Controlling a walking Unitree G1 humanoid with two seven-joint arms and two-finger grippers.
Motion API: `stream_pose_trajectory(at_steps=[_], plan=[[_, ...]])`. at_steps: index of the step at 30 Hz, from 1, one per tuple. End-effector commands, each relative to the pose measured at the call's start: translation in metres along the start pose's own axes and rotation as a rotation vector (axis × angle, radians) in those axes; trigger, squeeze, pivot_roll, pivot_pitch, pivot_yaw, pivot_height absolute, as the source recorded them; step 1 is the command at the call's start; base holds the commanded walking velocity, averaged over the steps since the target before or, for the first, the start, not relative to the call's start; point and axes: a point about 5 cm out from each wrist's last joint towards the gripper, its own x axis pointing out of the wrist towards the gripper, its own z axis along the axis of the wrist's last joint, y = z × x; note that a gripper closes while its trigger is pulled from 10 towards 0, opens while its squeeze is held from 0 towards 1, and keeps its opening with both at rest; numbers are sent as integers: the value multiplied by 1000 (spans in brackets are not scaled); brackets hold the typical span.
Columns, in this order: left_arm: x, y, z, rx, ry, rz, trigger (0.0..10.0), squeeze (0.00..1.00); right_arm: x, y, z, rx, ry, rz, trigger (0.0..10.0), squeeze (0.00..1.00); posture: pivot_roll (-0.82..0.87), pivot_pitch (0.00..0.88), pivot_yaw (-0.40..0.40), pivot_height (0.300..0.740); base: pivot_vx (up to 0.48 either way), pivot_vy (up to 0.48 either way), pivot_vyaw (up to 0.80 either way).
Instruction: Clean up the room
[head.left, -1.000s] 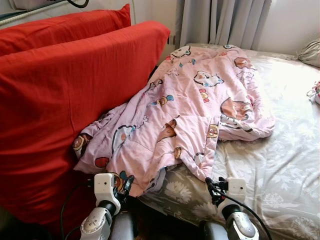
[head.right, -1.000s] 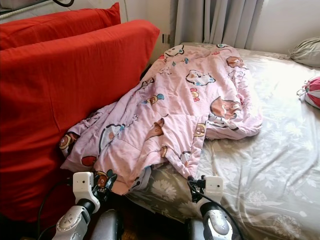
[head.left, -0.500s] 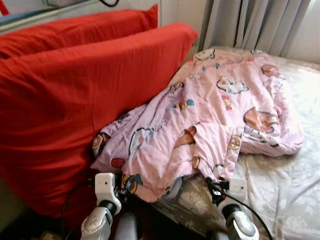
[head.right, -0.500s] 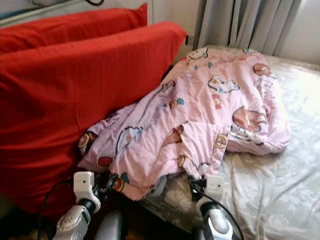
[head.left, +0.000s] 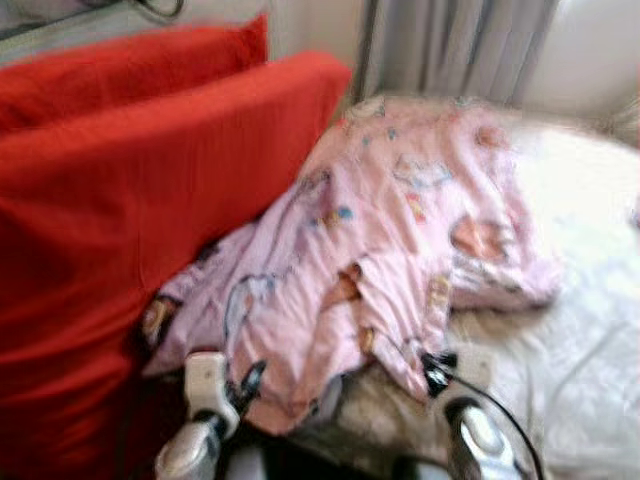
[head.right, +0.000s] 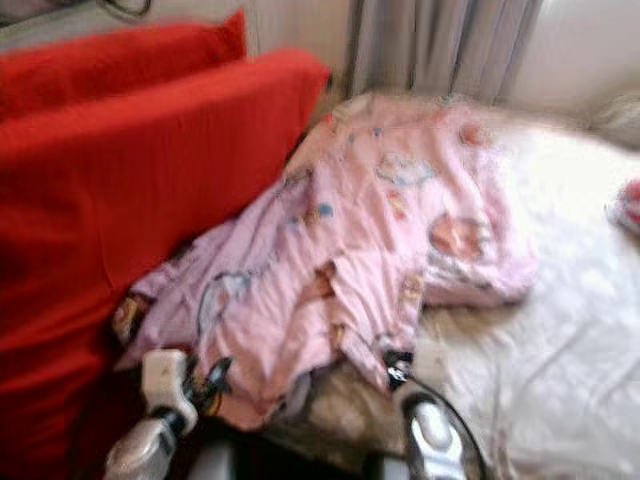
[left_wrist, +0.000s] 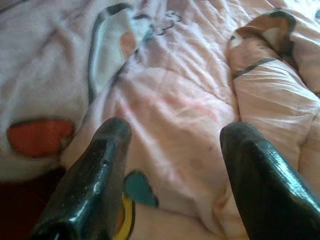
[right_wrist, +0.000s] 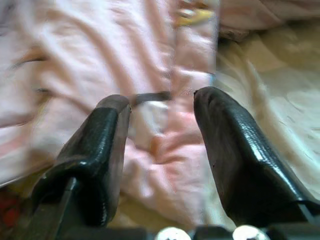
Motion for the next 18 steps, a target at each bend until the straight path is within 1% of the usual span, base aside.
stream_pose_trajectory(at_steps=[1,6,7,9,11,12,15,18], plan=[[-1,-8,-1,-5,0,-32,10000,0,-3,-14,-9,-28,83,-49,10000,0,79,60,25,592,0,0,0],[-6,-5,-1,1,-4,-25,10000,0,4,-12,-1,-20,96,-56,10000,0,99,91,27,592,0,0,0],[-8,-5,0,4,-5,-23,10000,0,5,-12,0,-22,98,-56,10000,1000,108,105,27,592,0,0,0],[-8,-5,0,4,-5,-23,10000,0,5,-12,0,-22,98,-56,10000,1000,108,105,27,592,0,0,0],[-14,-5,0,6,-14,-20,10000,0,6,-10,1,-23,102,-45,10000,1000,131,140,28,592,0,0,0],[-18,-5,2,6,-23,-18,10000,0,9,-8,5,1,93,-34,10000,1000,135,150,28,592,0,0,0],[-21,-6,3,6,-27,-17,10000,0,10,-7,6,16,87,-30,10000,1000,137,154,28,592,0,0,0],[-28,-8,5,9,-37,-18,10000,0,12,-3,11,38,75,-3,10000,1000,162,197,32,592,0,0,0]])
